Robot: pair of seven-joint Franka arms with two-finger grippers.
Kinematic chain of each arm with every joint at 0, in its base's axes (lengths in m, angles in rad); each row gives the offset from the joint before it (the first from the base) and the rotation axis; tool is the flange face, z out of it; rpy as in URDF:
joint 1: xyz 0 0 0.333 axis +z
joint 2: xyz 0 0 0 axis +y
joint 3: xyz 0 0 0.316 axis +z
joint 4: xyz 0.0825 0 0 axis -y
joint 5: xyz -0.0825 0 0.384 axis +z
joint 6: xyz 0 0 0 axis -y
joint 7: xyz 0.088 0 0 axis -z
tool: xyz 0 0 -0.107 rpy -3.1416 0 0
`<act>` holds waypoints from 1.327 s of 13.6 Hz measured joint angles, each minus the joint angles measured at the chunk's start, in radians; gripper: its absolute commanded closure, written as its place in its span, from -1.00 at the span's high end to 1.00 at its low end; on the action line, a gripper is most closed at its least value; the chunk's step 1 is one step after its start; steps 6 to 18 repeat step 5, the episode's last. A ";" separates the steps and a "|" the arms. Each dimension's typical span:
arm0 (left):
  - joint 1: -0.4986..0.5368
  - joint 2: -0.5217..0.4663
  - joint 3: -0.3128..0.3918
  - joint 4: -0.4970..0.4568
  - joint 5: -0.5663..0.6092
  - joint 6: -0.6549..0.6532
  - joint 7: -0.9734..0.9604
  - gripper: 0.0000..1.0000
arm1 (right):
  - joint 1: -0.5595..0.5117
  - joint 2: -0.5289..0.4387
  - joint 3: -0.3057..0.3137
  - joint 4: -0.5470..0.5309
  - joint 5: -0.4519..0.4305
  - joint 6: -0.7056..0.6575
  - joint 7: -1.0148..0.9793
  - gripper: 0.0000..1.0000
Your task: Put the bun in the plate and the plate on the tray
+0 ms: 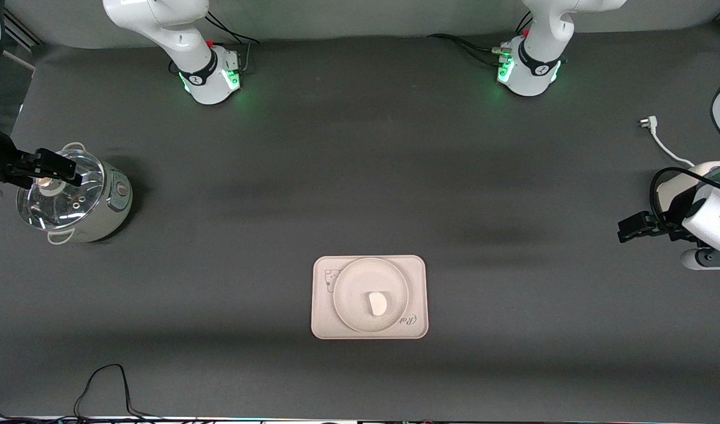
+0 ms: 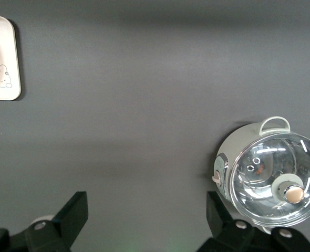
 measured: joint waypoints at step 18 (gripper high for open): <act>0.004 -0.002 0.004 0.120 -0.001 -0.158 0.000 1.00 | 0.000 0.000 -0.001 0.000 0.000 0.003 0.000 1.00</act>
